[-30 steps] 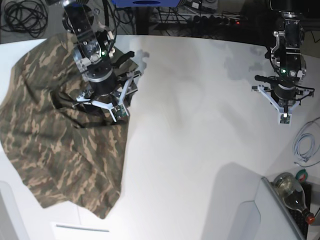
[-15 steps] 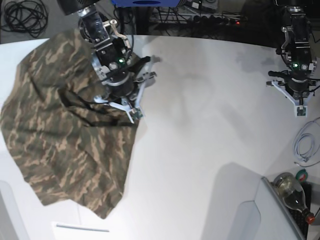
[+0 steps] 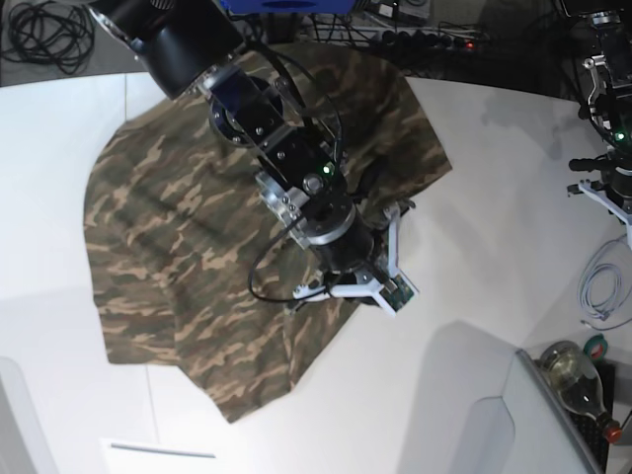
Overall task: Layout the t-shirt on the table in an organized manner, then fold the t-shirt properly
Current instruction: 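Grasp the shirt body with the left gripper and pull it outward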
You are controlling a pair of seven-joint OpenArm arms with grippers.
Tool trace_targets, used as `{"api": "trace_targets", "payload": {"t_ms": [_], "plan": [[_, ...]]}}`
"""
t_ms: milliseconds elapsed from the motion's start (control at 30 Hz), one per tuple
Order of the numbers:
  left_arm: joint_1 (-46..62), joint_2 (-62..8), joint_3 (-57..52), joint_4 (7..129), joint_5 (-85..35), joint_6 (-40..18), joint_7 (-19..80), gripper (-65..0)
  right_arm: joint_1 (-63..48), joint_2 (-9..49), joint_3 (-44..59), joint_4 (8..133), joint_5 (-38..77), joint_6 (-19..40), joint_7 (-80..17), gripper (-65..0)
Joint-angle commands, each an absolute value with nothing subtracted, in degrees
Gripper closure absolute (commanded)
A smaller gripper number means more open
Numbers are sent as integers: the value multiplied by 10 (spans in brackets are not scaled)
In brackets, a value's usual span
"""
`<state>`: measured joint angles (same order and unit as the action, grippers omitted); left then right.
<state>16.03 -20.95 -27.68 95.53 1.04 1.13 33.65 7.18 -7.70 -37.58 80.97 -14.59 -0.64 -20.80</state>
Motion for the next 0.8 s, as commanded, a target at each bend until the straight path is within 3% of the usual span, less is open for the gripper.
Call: {"api": "trace_targets", "payload": {"t_ms": [0, 200, 267, 333, 500, 633, 767], "plan": [[157, -216, -258, 960, 12, 14, 327, 0, 73, -81, -377, 806, -145, -10, -209, -6], [151, -209, -149, 956, 11, 14, 327, 0, 1, -61, -347, 878, -84, -10, -217, -18], [126, -196, -109, 949, -6, 14, 327, 0, -48, -42, -336, 936, -83, -10, -232, -81], [100, -194, -78, 924, -53, 14, 328, 0, -96, -14, -333, 982, -83, -10, -250, -198], [29, -195, -12, 862, -210, 14, 333, -291, -204, 63, -325, 1040, -81, -11, -252, -470], [-3, -193, 56, 856, -294, 14, 372, -433, -276, 71, -242, 1066, -81, -11, -237, -468], [-26, -175, 87, 844, -362, 14, 400, -439, -298, 71, -201, 1056, -80, -11, -199, -468]]}}
